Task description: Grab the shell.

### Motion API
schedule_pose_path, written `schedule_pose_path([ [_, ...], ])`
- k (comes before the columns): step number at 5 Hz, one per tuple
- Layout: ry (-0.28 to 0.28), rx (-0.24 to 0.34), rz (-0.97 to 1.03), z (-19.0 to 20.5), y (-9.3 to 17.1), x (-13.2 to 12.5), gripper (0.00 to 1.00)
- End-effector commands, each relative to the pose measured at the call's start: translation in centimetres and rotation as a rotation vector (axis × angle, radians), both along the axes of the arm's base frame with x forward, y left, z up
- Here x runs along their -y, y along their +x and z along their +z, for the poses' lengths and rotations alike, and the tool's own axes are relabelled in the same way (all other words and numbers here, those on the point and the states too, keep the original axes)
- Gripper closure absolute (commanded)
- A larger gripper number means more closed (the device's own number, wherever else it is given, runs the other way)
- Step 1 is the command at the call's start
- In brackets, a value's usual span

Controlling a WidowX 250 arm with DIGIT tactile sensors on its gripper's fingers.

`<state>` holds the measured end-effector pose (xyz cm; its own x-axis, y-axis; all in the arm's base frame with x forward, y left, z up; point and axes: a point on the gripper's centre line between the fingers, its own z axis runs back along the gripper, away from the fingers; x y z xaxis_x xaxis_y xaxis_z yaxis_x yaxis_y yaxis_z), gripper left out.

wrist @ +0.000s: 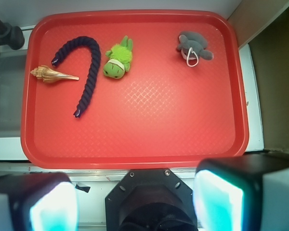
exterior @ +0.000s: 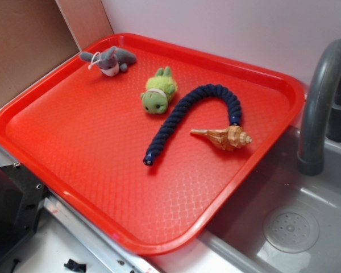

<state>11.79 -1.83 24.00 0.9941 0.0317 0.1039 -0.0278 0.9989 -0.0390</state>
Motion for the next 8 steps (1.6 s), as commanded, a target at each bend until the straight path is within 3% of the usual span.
schedule_pose_path([
  [1, 0.000, 0.000, 0.000, 0.0, 0.0, 0.0, 0.00],
  [2, 0.093, 0.134, -0.191, -0.7, 2.1, 1.3, 0.00],
  [3, 0.190, 0.137, -0.349, -1.7, 4.2, 3.3, 0.00],
  [4, 0.229, 0.248, -0.590, -4.0, 7.0, 6.8, 0.00],
  [5, 0.211, 0.297, -0.837, -6.0, 9.3, 9.6, 0.00],
  [6, 0.068, 0.313, -1.070, -7.8, 10.7, 11.3, 0.00],
  [7, -0.003, 0.265, -1.204, -10.1, 11.9, 13.0, 0.00],
  [8, -0.039, 0.204, -1.268, -12.8, 12.9, 14.2, 0.00],
])
